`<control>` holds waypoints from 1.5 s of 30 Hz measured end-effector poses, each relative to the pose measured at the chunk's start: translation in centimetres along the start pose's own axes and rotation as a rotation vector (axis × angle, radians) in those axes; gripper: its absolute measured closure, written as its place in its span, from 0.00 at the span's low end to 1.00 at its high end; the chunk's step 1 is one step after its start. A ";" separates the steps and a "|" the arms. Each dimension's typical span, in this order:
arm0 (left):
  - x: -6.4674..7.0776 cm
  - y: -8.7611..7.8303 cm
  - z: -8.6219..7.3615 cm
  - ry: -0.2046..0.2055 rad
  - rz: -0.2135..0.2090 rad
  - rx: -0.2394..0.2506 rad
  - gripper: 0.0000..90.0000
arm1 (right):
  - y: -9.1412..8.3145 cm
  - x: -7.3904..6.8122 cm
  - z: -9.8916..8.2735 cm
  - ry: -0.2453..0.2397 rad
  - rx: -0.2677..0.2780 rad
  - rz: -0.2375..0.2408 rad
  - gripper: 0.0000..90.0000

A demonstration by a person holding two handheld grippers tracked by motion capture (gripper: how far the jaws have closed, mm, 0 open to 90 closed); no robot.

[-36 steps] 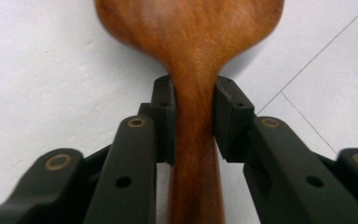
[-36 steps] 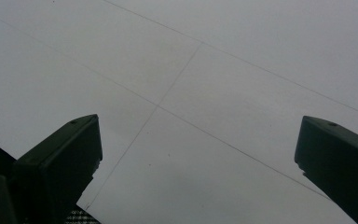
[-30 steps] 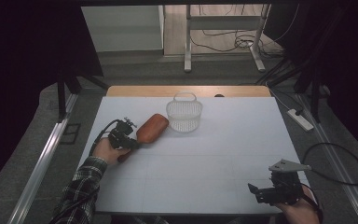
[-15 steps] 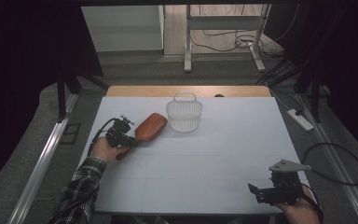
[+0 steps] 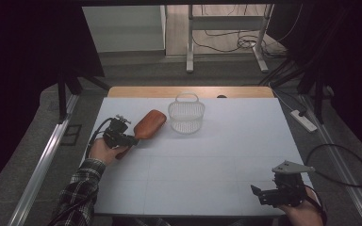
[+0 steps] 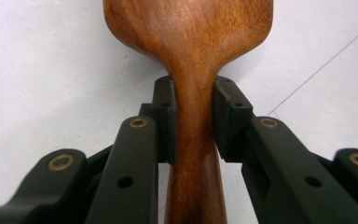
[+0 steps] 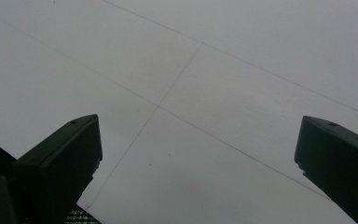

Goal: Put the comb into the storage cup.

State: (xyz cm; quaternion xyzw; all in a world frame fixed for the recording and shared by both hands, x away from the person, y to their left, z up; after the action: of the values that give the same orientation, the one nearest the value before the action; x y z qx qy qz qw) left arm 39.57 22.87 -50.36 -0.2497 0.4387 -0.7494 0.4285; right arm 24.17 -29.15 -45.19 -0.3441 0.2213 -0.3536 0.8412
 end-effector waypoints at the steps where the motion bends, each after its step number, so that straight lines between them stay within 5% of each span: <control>1: -0.1 -0.1 0.0 -0.008 -0.011 0.005 0.81 | 0.0 0.0 0.0 0.001 -0.001 0.000 0.01; 12: -0.2 -1.7 -0.4 -0.021 -0.015 0.089 0.81 | 0.0 0.0 0.0 0.001 0.003 0.000 0.01; 24: 1.0 -3.7 -0.8 -0.006 -0.066 0.168 0.81 | -0.2 -0.1 0.0 -0.011 0.023 0.007 0.01; 45: 3.2 -6.7 -2.5 -0.002 -0.070 0.256 0.80 | -0.4 -0.3 0.3 -0.028 0.075 0.047 0.00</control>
State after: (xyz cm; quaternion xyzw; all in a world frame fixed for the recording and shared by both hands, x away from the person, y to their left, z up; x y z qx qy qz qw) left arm 33.18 22.88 -45.72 -0.2089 0.3298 -0.8135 0.4311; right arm 23.96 -29.01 -44.70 -0.3120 0.2040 -0.3369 0.8646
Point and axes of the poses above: each handheld gripper's, and its own axes: y roughly forward along the jaws, z roughly out of its top, x roughly to its right, the point moved 1 cm from there along y, roughly forward along the jaws, and after that the axes turned 12 degrees about z, right-handed, at the moved point
